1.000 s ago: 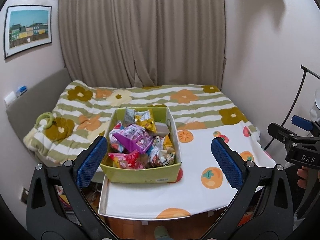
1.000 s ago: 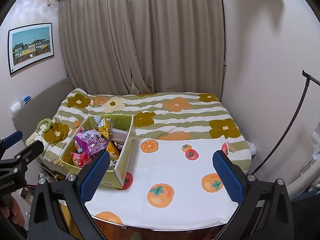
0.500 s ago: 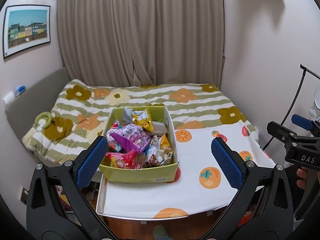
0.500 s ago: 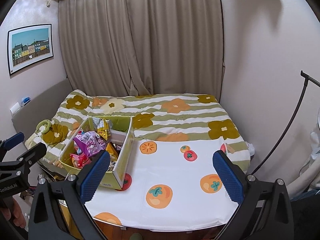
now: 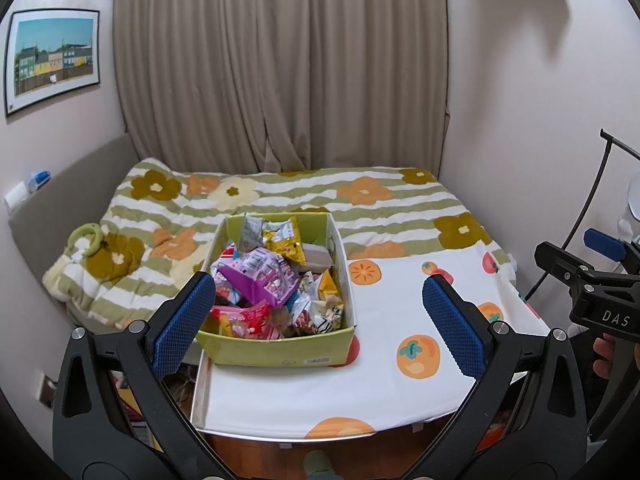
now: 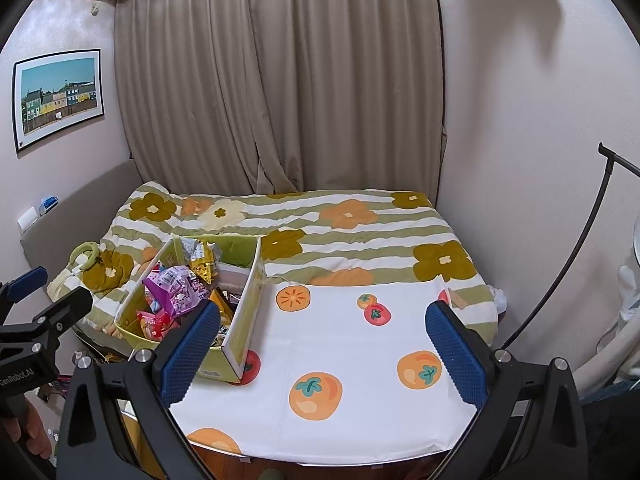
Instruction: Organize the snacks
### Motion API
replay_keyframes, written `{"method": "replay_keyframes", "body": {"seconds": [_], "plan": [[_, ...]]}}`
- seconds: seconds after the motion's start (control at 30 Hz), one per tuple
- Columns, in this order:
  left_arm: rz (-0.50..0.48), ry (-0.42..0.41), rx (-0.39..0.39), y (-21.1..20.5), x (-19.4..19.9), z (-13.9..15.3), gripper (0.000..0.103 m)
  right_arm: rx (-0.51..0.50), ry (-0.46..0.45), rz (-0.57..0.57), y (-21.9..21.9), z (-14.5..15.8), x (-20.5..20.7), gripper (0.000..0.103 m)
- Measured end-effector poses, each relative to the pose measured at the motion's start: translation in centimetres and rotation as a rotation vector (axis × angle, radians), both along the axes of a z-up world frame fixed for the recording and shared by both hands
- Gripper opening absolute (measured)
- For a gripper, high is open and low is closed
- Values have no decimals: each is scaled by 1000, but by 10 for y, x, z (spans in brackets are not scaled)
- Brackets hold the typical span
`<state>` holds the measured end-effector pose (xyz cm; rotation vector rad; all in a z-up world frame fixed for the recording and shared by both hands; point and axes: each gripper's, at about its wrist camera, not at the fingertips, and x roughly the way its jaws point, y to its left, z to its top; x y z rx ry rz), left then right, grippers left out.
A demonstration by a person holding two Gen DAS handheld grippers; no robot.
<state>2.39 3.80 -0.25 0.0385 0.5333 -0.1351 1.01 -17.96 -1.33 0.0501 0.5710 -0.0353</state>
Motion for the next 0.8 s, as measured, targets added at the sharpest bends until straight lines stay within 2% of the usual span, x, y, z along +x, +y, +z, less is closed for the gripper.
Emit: {"method": "replay_keyframes", "body": {"seconds": [0.8], "plan": [[7, -5, -15, 8, 4, -2, 103, -2, 2, 1, 8, -2, 1, 102]]}}
